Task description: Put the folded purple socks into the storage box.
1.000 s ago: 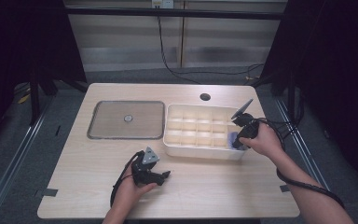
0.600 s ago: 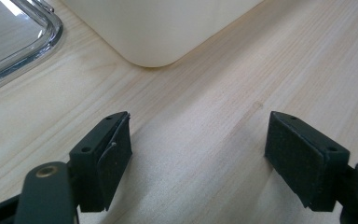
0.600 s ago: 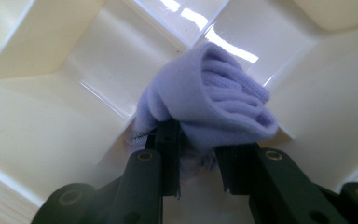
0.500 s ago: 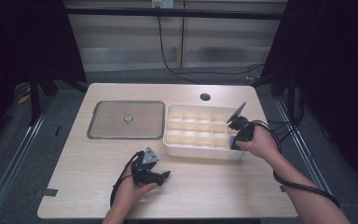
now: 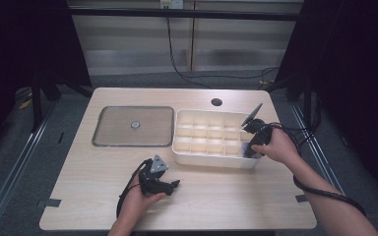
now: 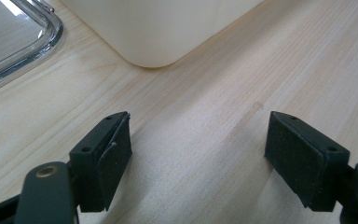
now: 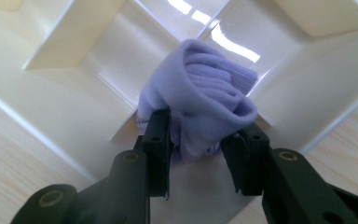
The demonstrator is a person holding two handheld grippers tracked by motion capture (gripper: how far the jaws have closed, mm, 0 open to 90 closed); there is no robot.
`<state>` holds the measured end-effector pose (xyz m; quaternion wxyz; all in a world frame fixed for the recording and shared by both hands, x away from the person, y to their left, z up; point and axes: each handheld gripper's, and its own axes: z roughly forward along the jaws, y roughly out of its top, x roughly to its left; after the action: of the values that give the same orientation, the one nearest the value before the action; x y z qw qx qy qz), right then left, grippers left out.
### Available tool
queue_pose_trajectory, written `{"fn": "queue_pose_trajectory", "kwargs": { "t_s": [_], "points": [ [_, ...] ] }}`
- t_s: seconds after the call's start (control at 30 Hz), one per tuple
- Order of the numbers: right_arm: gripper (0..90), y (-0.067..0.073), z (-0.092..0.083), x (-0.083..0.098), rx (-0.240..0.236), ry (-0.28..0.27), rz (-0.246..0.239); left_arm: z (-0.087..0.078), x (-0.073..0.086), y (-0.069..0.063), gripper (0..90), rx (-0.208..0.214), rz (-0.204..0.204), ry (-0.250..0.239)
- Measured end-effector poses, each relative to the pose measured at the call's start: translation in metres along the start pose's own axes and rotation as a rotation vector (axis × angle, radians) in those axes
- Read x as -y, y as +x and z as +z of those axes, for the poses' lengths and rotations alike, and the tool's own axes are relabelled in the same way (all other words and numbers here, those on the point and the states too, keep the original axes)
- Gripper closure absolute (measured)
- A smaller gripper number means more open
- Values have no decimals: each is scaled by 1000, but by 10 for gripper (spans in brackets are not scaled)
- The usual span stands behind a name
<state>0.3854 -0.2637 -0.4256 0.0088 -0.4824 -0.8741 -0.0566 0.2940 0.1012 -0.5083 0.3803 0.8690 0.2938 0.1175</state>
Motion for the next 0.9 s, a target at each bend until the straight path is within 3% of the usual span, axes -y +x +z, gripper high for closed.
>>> {"fn": "queue_pose_trajectory", "kwargs": {
  "t_s": [0.47,0.9],
  "points": [
    [666,-7,-35,-2,-21,-21,-7,1,-1,0,222,-9,1,-9],
    [701,-11,-50,-23,-46,-30,5,1,-1,0,222,-4,-4,-3]
  ]
}}
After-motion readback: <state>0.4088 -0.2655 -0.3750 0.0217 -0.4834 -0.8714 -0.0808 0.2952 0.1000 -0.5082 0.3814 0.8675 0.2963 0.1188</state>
